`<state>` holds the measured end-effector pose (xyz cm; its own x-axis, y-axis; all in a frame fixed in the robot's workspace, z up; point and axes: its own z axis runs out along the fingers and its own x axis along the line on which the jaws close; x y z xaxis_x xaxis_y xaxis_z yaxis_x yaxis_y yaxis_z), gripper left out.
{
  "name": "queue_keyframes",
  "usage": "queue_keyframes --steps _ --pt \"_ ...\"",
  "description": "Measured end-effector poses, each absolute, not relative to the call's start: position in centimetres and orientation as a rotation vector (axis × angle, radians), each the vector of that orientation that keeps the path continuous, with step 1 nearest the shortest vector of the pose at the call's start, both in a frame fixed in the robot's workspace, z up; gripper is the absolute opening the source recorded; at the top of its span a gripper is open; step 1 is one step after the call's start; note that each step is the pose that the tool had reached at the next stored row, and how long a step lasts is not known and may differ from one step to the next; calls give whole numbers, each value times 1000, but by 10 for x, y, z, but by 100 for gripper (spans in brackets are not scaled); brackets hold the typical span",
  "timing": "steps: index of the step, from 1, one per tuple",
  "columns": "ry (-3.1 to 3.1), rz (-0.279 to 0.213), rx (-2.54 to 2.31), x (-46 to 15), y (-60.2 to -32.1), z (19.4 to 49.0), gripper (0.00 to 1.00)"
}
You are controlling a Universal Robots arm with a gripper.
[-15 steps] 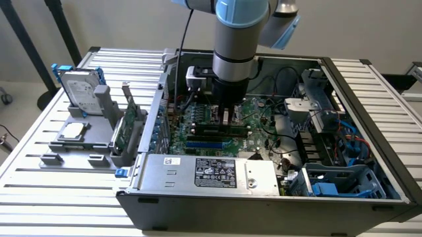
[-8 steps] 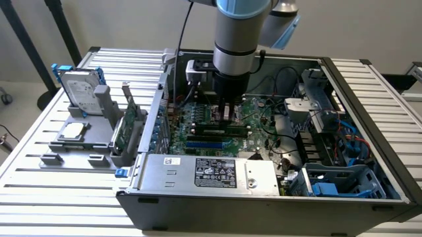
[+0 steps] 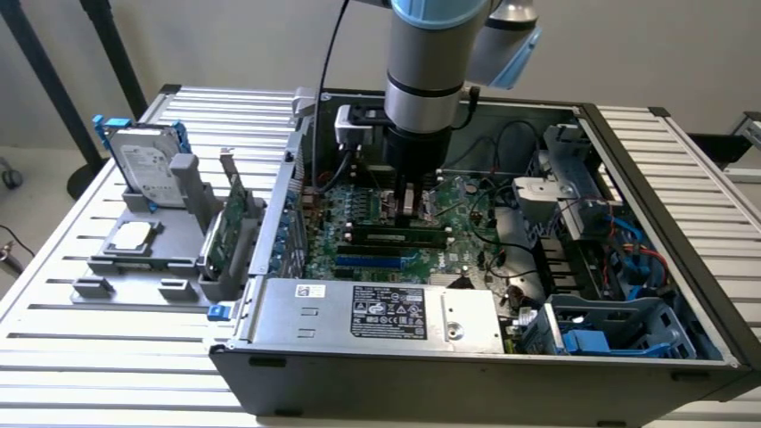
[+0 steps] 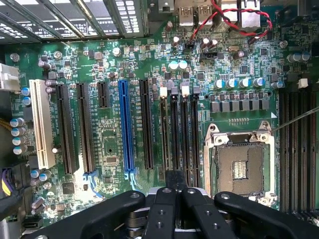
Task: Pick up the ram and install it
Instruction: 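Insert the ram into the slot, then press down the ram until it locks into place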
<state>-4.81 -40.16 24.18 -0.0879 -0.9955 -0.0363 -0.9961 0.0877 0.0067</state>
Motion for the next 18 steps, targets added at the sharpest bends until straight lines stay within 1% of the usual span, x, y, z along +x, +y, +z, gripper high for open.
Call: queue_keyframes --steps 10,18 --pt "2300 45 -2106 -48 -402 242 11" --pt "2296 39 -2105 -50 -402 234 11"
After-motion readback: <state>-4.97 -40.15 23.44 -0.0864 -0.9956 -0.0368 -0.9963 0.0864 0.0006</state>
